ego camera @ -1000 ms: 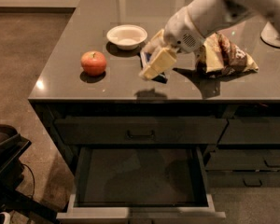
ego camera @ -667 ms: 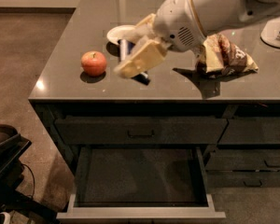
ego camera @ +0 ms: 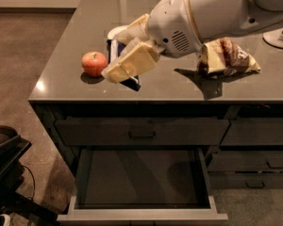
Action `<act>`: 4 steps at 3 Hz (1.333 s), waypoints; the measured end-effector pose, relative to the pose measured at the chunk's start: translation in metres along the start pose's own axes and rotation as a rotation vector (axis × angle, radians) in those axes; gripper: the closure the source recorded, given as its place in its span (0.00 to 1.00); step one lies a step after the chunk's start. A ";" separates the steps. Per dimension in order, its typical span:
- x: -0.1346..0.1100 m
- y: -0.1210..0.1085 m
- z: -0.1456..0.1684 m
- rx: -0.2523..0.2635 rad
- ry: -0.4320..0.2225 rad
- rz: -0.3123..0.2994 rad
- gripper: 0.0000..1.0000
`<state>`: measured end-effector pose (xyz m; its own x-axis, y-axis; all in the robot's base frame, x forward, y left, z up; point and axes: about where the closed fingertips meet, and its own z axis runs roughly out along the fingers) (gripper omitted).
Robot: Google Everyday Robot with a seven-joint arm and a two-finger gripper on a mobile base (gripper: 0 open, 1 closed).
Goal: Place rxbar blueberry into middle drawer
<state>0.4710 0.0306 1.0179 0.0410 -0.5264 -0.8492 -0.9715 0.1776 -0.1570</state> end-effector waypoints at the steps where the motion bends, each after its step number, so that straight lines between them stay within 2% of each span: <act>1: 0.017 0.013 0.006 0.006 -0.007 0.049 1.00; 2: 0.027 0.043 0.019 0.061 -0.067 0.081 1.00; 3: 0.063 0.067 0.047 0.109 -0.165 0.158 1.00; 4: 0.150 0.085 0.058 0.157 -0.198 0.301 1.00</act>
Offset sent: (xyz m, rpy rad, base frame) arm -0.0930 -0.0631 -0.1884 0.2274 0.2246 -0.3844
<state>0.4085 0.0148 0.8476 -0.1808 -0.2634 -0.9476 -0.9001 0.4327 0.0514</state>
